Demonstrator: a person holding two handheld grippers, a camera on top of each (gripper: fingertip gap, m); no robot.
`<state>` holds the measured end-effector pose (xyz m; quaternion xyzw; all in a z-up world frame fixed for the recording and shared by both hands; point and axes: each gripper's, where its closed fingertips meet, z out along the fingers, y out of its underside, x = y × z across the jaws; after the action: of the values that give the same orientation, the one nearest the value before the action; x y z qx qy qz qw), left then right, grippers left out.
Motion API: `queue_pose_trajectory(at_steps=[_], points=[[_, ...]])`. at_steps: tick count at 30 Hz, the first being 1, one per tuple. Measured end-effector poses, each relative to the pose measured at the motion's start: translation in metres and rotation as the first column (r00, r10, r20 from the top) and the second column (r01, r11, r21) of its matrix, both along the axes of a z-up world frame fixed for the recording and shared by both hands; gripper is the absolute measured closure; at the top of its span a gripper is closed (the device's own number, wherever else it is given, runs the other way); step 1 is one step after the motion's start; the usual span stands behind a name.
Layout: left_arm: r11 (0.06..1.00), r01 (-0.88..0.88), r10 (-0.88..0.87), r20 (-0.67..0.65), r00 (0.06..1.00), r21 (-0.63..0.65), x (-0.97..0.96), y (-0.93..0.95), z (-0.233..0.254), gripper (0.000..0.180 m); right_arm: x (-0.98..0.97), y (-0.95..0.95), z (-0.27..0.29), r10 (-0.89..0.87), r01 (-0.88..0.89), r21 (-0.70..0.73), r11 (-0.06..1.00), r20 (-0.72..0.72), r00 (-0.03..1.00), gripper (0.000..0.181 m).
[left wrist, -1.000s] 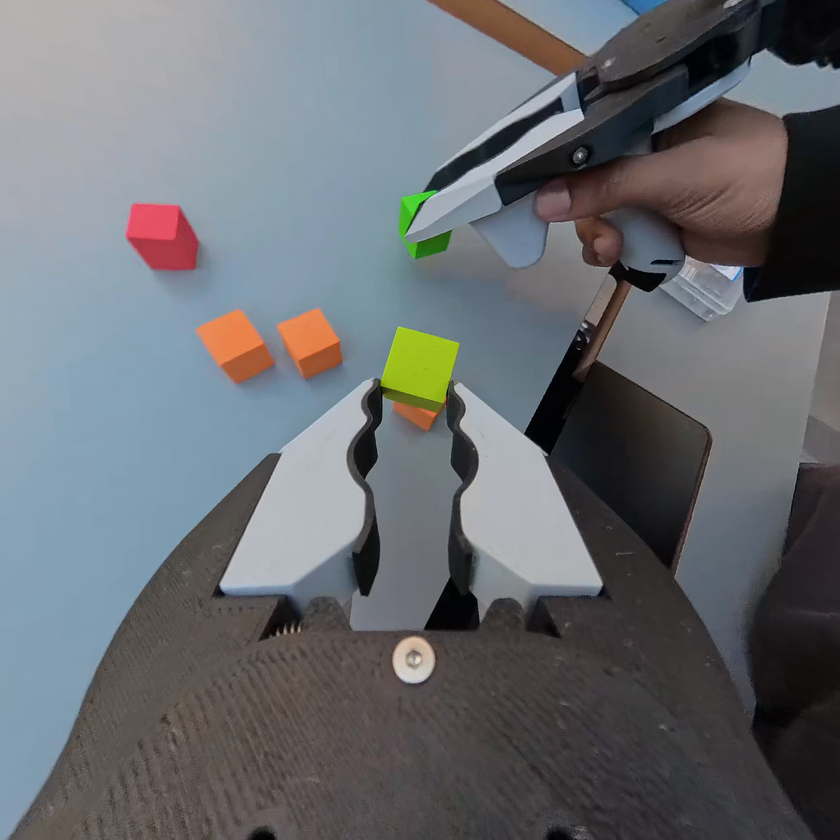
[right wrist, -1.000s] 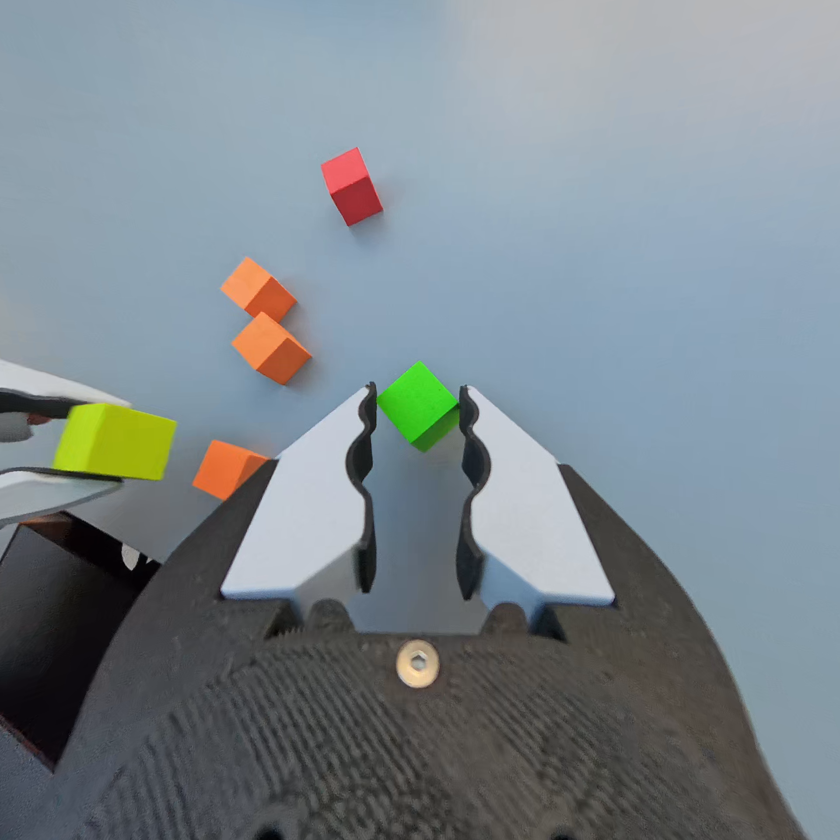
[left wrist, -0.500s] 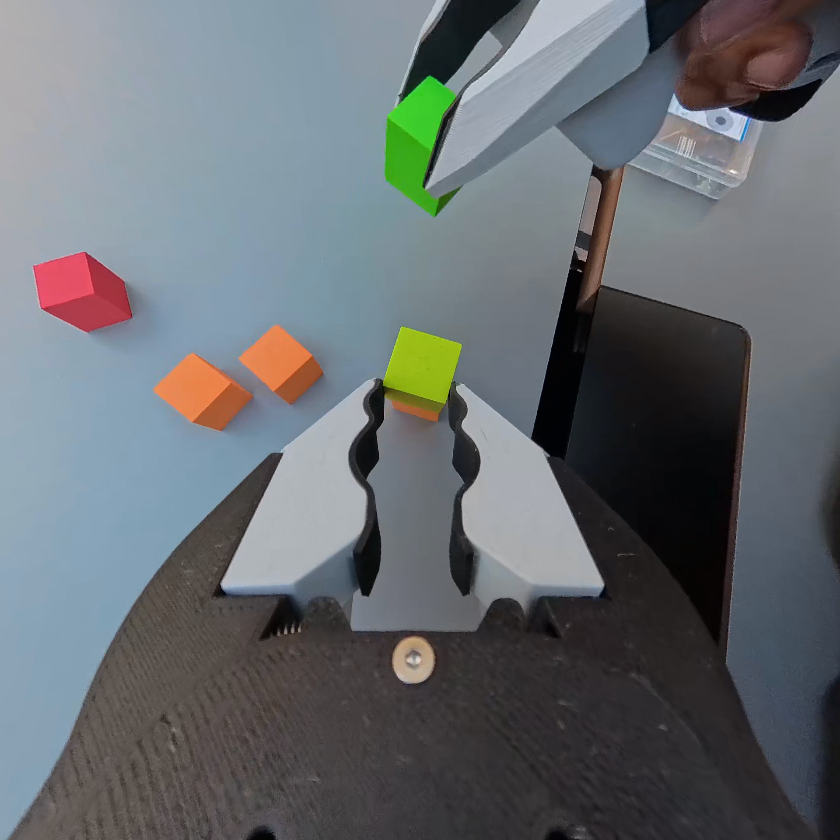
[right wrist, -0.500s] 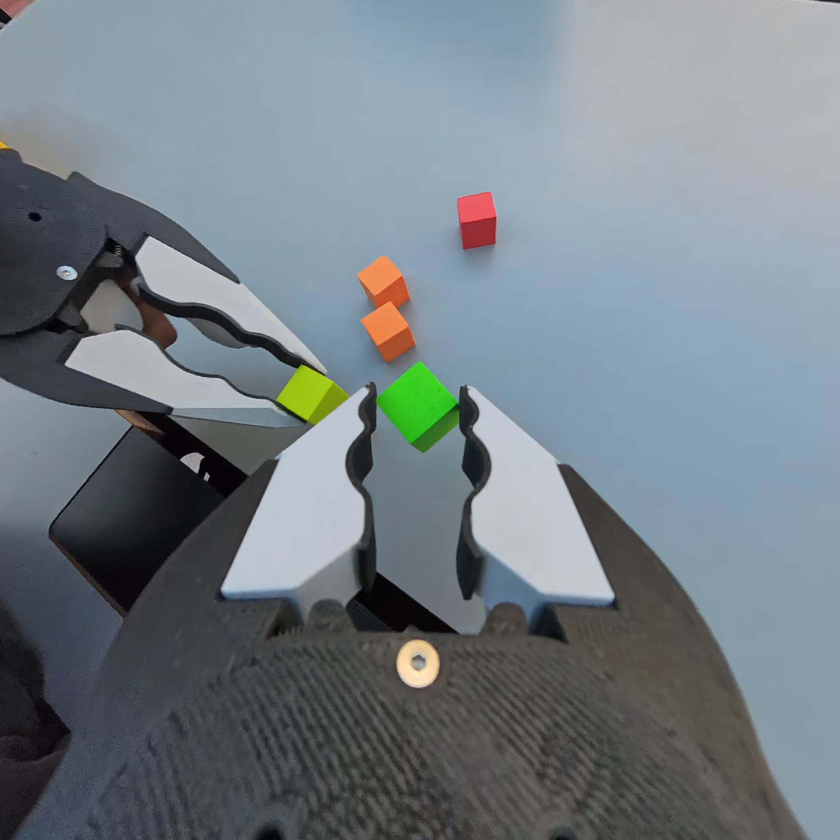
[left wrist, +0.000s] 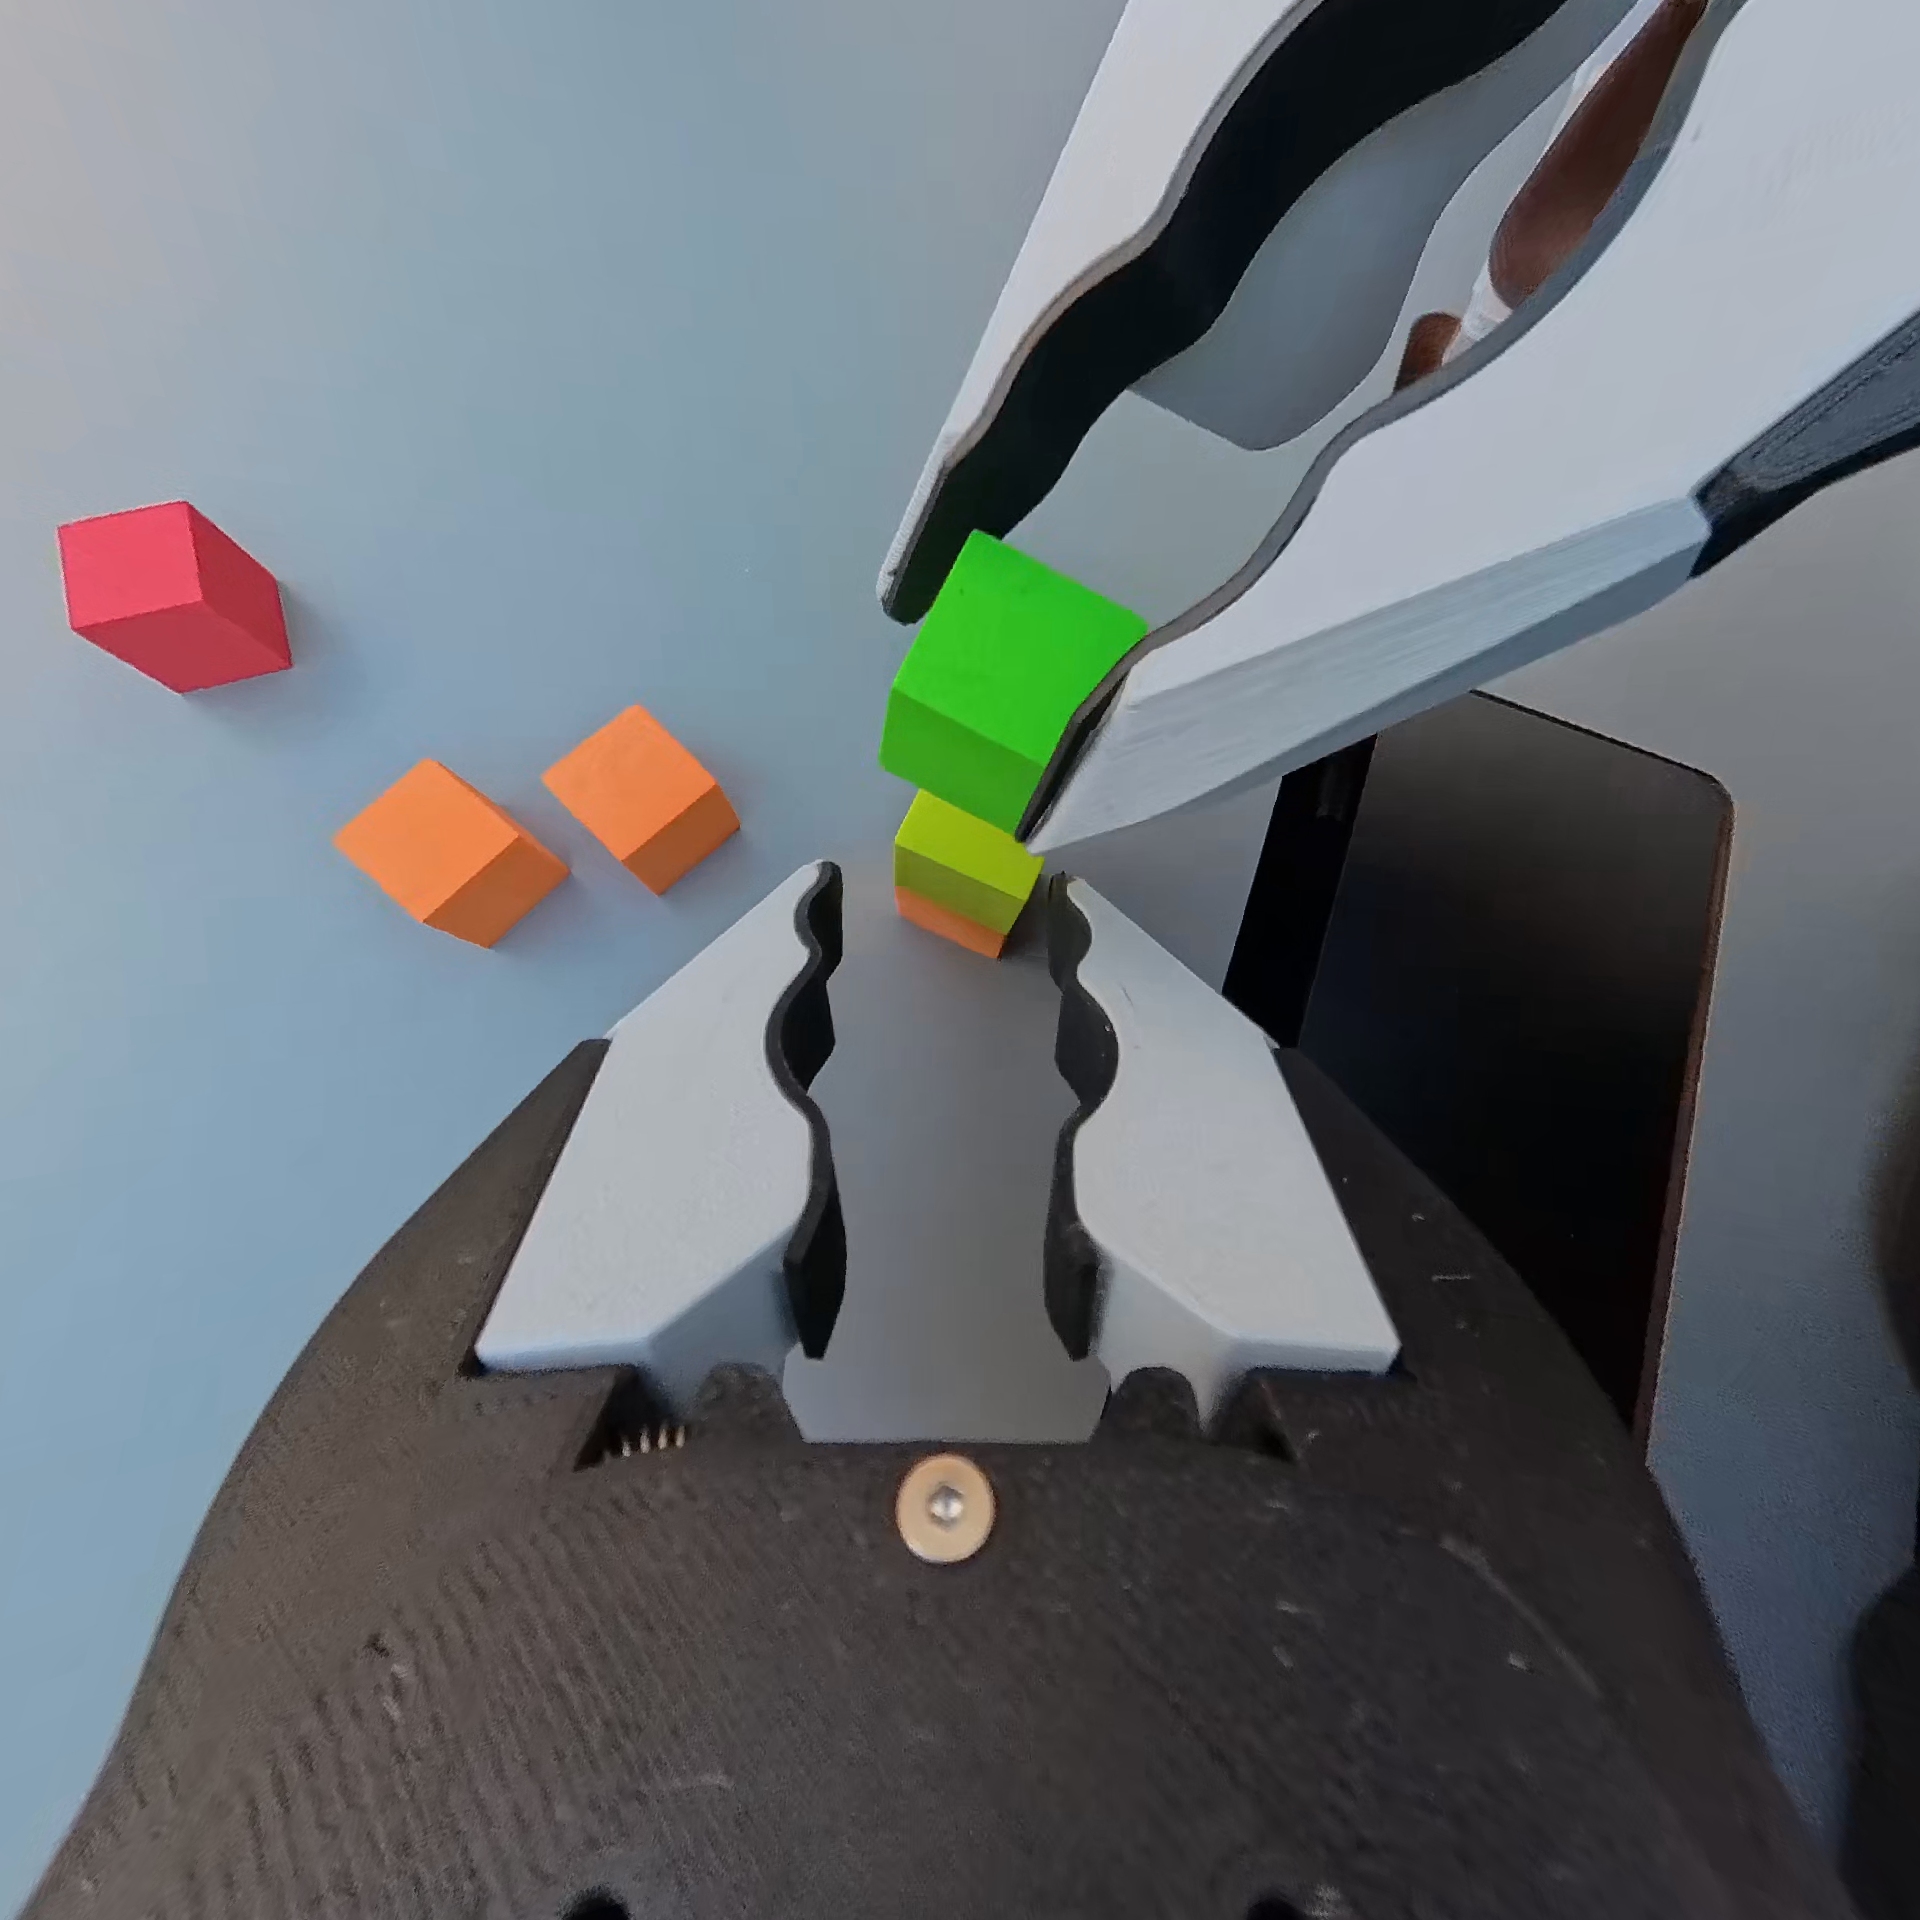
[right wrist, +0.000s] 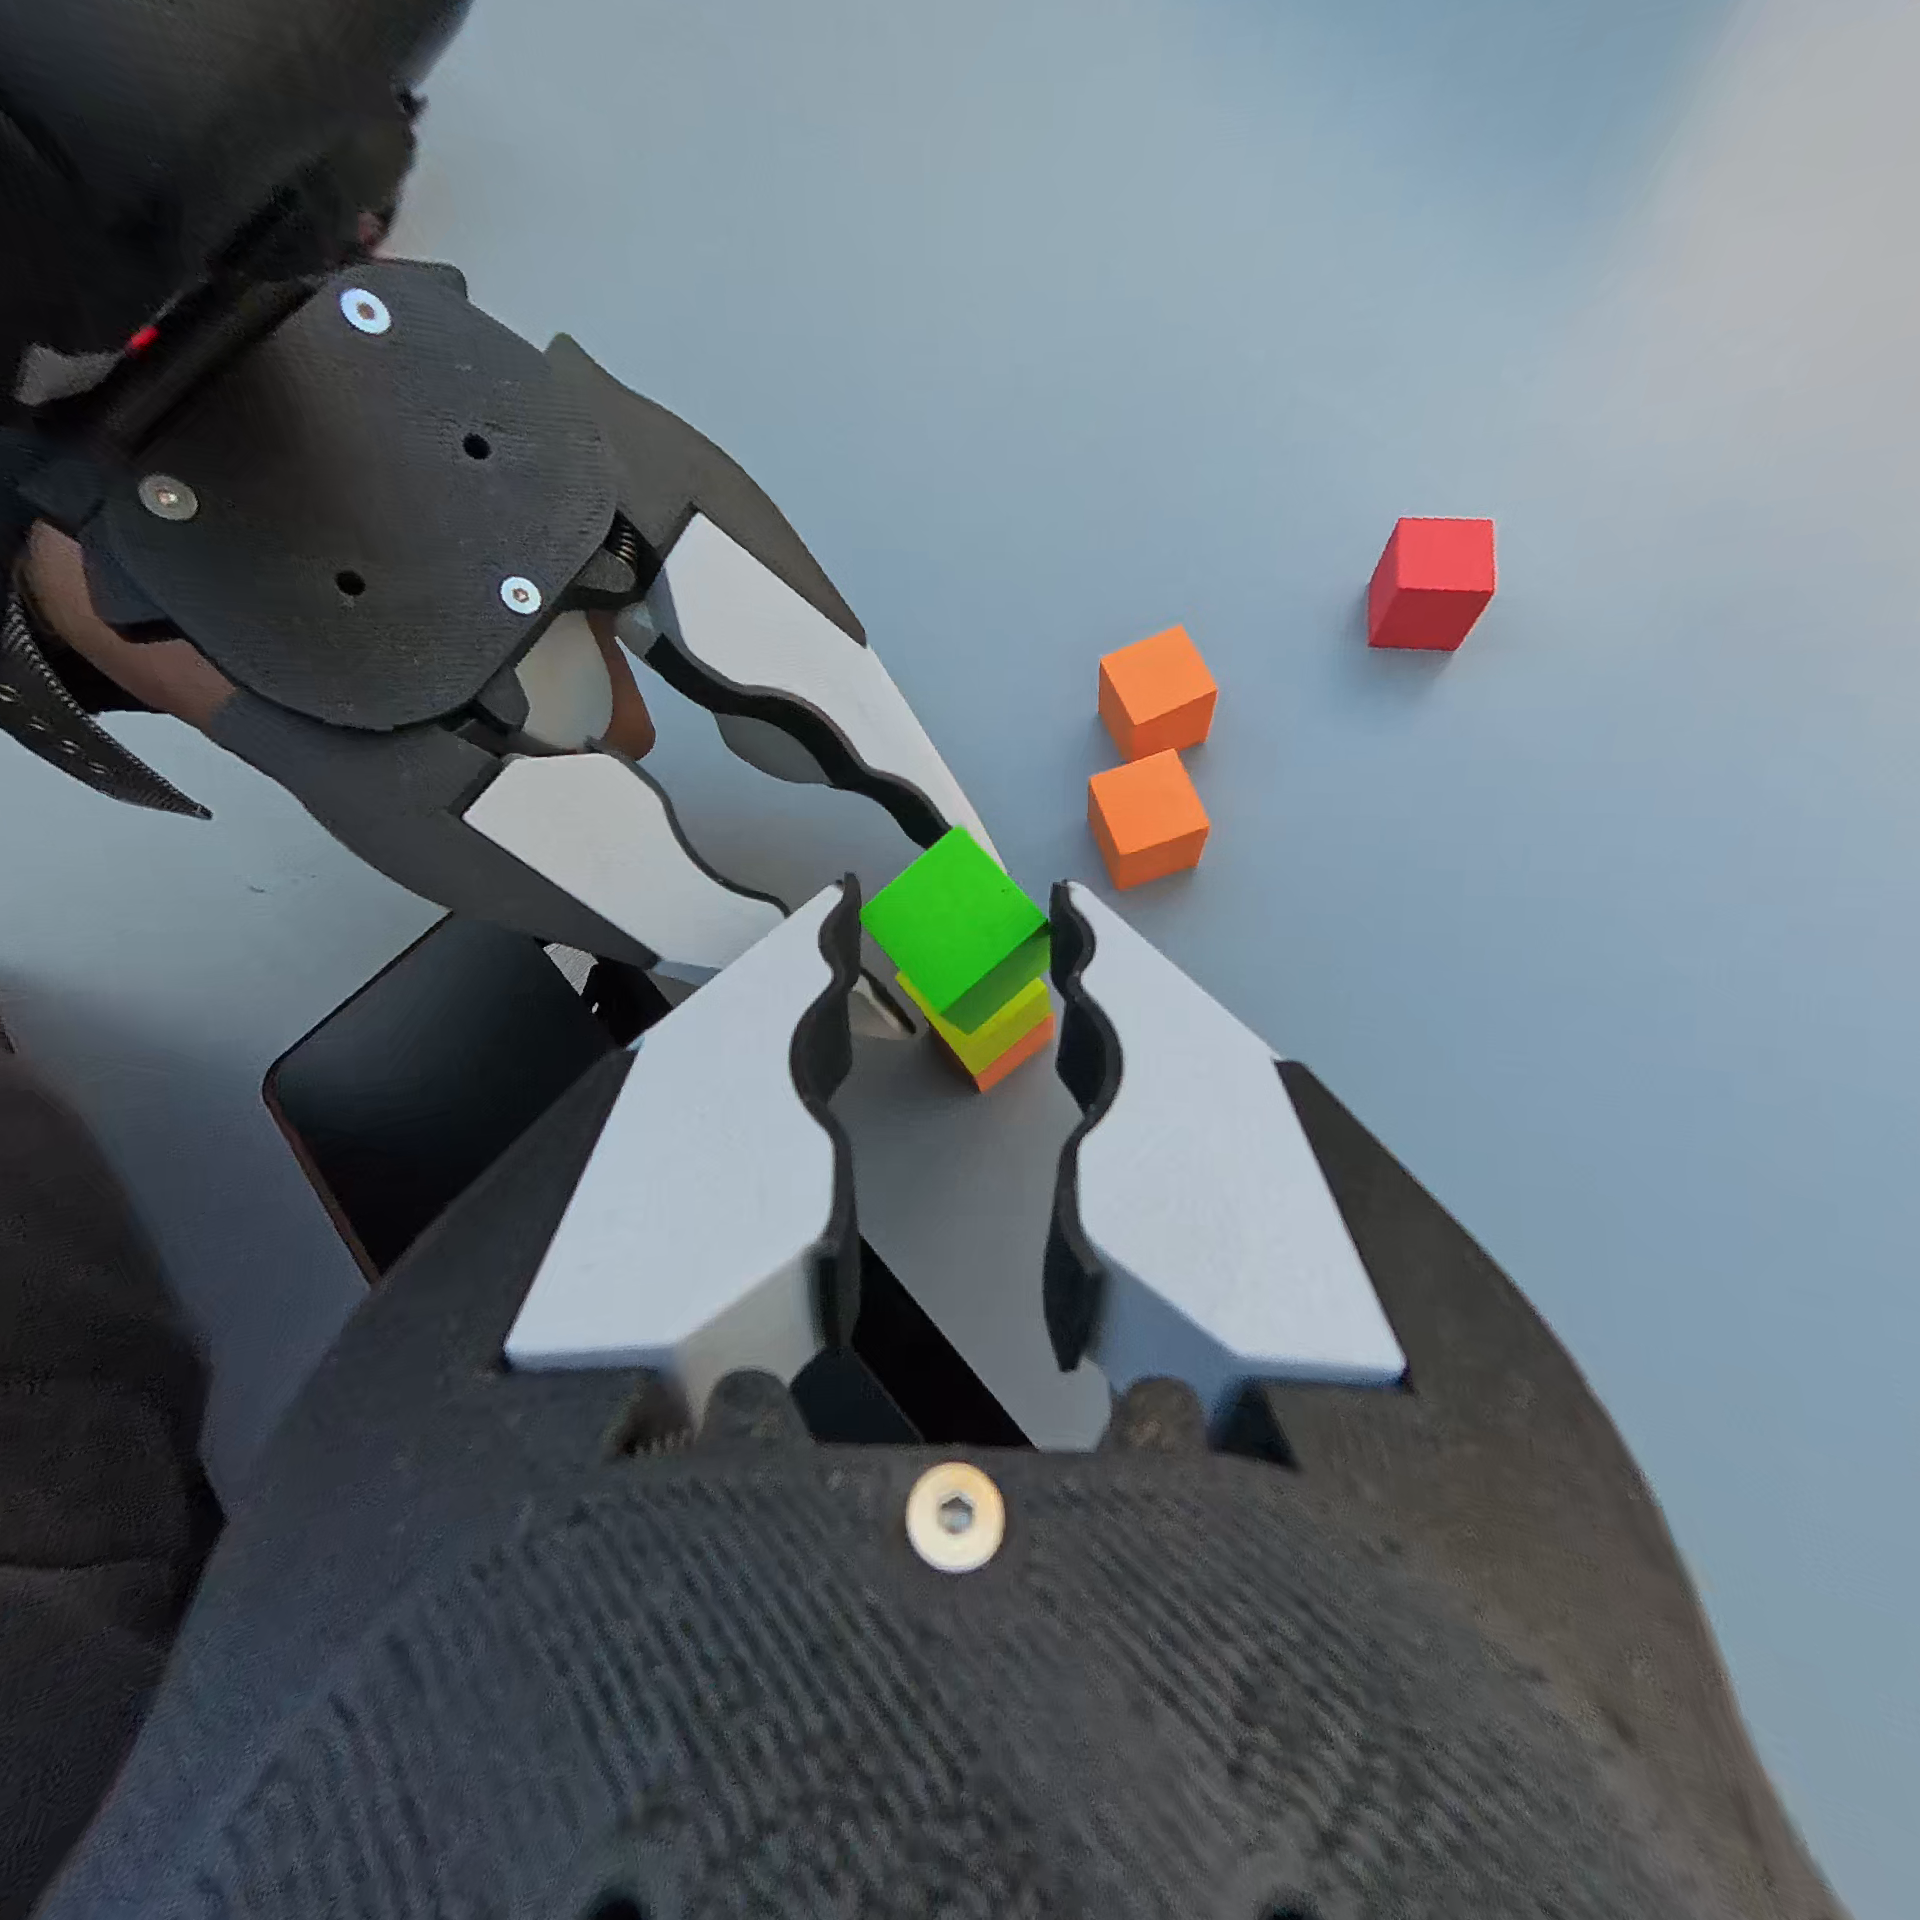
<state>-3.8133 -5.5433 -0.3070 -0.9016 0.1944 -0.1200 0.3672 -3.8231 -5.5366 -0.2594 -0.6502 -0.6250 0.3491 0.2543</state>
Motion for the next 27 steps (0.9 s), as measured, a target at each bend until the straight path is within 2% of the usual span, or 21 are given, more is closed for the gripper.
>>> queue_pose_trajectory(at_steps=[6, 10, 12, 14, 16, 19, 21, 24, 27], points=[[0.999, -0.031, 0.032, 0.017, 0.999, -0.009, -0.013, -0.014, -0.001, 0.14, 0.001, -0.003, -0.021, 0.014, -0.012, -0.028, 1.0, 0.066, 0.998, 0.144], [0.994, -0.108, 0.108, 0.048, 0.993, 0.007, -0.036, -0.015, 0.004, 0.14, 0.006, 0.004, -0.015, -0.016, 0.015, 0.017, 1.0, 0.046, 0.999, 0.13], [0.987, -0.162, 0.162, 0.052, 0.985, 0.009, -0.052, -0.012, 0.005, 0.141, 0.01, 0.006, -0.01, -0.018, 0.018, 0.004, 1.0, 0.035, 0.999, 0.123], [0.972, -0.235, 0.235, 0.044, 0.971, 0.01, -0.072, -0.005, 0.003, 0.144, 0.014, 0.009, -0.009, -0.029, 0.03, -0.031, 0.999, 0.038, 0.999, 0.123], [0.952, -0.306, 0.306, 0.038, 0.951, 0.009, -0.09, 0.005, 0.003, 0.144, 0.015, 0.014, -0.003, -0.078, 0.079, -0.16, 0.984, 0.015, 0.997, 0.129], [0.928, -0.373, 0.373, 0.059, 0.926, 0.0, -0.105, 0.023, 0.002, 0.14, 0.008, 0.026, 0.017, -0.145, 0.106, -0.433, 0.895, -0.059, 0.988, 0.122], [0.92, -0.391, 0.391, 0.076, 0.917, -0.009, -0.108, 0.034, 0.002, 0.139, 0.003, 0.043, 0.022, -0.19, 0.128, -0.52, 0.844, -0.068, 0.98, 0.123], [0.921, -0.39, 0.39, 0.073, 0.918, -0.017, -0.105, 0.047, -0.002, 0.139, -0.007, 0.071, 0.011, -0.231, 0.182, -0.456, 0.871, -0.053, 0.972, 0.131], [0.921, -0.388, 0.389, 0.028, 0.921, -0.042, -0.102, 0.053, -0.012, 0.144, -0.023, 0.072, -0.005, -0.145, 0.13, -0.376, 0.917, -0.01, 0.989, 0.129]])
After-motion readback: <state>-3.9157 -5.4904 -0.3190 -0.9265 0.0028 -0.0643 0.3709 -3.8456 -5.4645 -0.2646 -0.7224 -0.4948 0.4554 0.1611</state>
